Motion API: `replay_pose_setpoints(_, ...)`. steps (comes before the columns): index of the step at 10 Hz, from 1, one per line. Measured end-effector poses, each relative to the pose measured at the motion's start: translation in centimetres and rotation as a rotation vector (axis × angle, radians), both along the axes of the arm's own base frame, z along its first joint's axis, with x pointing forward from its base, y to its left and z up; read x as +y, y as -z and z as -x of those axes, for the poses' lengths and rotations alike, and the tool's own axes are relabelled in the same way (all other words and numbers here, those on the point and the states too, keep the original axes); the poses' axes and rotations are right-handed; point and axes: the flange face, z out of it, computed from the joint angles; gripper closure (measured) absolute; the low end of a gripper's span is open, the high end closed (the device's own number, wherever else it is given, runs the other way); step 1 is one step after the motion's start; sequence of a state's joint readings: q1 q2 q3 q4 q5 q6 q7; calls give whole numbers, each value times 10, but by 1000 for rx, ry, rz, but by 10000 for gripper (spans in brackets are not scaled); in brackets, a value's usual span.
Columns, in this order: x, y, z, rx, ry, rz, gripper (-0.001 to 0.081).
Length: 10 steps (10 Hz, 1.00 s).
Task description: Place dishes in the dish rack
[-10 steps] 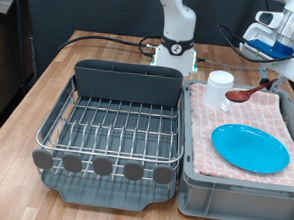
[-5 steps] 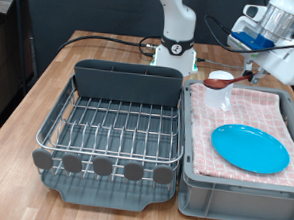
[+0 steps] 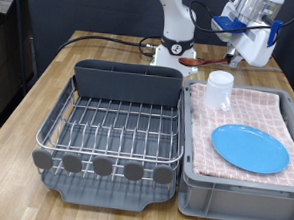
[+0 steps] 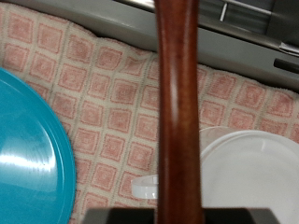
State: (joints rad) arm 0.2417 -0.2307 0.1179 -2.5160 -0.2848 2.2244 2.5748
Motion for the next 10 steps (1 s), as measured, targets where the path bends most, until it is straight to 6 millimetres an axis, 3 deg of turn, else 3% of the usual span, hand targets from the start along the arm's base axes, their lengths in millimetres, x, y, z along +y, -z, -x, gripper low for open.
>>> replay_pose_setpoints(3,-26,-3,5,-13,104,-1,711)
replay_pose_setpoints(10,-110,-21,53,-44,303,-77,711)
